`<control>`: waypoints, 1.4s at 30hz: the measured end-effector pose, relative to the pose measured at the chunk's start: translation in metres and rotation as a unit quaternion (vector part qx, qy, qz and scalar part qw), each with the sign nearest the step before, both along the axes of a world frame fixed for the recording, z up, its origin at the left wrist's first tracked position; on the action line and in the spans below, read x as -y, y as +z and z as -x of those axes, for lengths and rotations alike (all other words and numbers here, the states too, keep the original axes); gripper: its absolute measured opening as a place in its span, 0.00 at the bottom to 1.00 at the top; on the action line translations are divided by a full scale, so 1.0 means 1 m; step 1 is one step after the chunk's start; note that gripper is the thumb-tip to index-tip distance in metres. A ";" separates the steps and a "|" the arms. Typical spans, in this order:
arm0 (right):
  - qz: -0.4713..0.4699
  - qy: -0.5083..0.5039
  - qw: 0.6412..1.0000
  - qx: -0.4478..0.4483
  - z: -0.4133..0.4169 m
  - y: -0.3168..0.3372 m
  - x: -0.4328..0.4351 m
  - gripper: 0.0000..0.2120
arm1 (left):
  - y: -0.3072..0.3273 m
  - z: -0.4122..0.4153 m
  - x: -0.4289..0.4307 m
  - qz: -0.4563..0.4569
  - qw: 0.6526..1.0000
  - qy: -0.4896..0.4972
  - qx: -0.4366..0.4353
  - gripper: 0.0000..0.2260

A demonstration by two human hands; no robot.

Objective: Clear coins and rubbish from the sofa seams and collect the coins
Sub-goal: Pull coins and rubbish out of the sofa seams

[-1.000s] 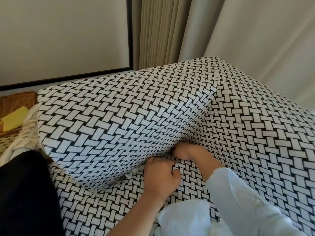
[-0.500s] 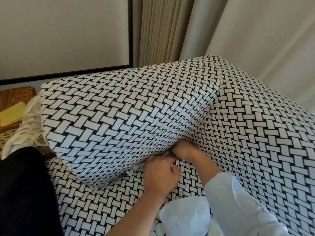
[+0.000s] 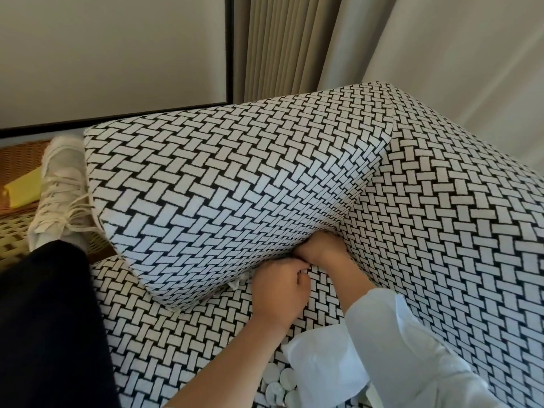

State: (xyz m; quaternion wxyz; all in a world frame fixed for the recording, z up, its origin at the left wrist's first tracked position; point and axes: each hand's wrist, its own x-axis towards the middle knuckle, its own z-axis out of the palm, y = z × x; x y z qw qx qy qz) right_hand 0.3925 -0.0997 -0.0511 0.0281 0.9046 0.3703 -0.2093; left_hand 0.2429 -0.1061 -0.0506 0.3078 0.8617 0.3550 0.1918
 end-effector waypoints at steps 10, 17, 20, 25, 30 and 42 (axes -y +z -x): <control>-0.176 -0.042 0.983 -0.009 0.014 -0.001 0.027 0.13 | -0.007 0.026 0.006 -0.067 0.996 0.050 0.014 0.17; -0.304 -0.102 0.942 -0.103 0.036 0.004 0.053 0.05 | -0.011 0.035 0.011 -0.092 0.993 0.032 -0.065 0.20; -0.327 -0.107 0.932 -0.117 0.047 0.011 0.061 0.08 | -0.008 0.039 0.010 -0.075 0.994 0.009 -0.079 0.22; -0.379 -0.145 0.893 -0.194 0.056 0.028 0.076 0.06 | 0.000 0.043 0.005 0.000 0.997 -0.006 -0.075 0.26; -0.382 -0.150 0.869 -0.277 0.055 0.046 0.098 0.06 | 0.006 0.046 0.005 0.040 0.996 -0.010 -0.081 0.29; -0.202 0.134 0.970 0.017 0.050 0.055 0.093 0.16 | 0.008 0.065 0.000 -0.071 0.996 0.039 -0.026 0.26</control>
